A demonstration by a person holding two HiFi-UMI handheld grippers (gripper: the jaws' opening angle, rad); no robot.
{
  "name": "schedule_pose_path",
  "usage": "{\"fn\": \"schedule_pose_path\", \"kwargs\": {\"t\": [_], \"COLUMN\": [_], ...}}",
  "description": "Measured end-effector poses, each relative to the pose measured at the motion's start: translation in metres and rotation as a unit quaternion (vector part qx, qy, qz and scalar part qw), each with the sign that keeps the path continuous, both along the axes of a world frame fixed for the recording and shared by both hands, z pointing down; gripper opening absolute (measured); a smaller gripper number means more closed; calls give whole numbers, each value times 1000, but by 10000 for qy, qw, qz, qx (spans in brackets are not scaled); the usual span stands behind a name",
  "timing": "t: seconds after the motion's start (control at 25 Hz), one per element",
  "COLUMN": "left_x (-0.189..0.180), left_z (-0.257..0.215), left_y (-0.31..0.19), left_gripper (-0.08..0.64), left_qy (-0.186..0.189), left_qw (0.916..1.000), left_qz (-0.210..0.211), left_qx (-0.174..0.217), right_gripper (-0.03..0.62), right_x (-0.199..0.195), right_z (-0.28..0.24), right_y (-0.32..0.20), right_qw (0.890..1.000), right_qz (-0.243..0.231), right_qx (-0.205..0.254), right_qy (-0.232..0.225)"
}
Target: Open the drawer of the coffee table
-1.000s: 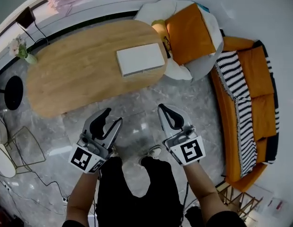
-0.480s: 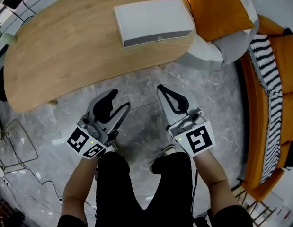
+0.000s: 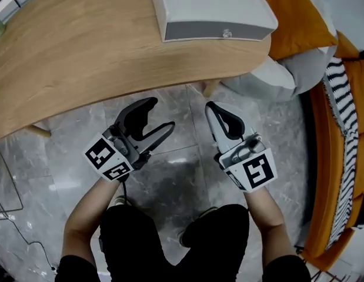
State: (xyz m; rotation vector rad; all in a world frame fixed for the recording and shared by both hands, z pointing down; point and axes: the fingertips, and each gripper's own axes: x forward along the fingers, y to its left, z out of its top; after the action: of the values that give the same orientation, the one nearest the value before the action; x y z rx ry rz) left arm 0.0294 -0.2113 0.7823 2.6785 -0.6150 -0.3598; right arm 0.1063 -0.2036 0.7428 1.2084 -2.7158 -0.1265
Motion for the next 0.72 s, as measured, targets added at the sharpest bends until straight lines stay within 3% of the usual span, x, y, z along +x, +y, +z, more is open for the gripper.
{"fn": "schedule_pose_path", "kwargs": {"t": [0.24, 0.52, 0.72], "left_x": [8, 6, -1], "left_z": [32, 42, 52], "left_y": [-16, -37, -61], "left_gripper": [327, 333, 333], "left_qy": [838, 1591, 1789], "left_qw": [9947, 9786, 9727], "left_qz": [309, 33, -421], "left_qx": [-519, -1306, -1418], "right_gripper": [5, 5, 5], "right_x": [-19, -29, -26], "right_z": [8, 11, 14], "right_y": [-6, 9, 11], "right_qw": [9982, 9982, 9979], "right_qz": [-266, -486, -534], "right_qx": [511, 353, 367], "right_qy": [192, 60, -50]}}
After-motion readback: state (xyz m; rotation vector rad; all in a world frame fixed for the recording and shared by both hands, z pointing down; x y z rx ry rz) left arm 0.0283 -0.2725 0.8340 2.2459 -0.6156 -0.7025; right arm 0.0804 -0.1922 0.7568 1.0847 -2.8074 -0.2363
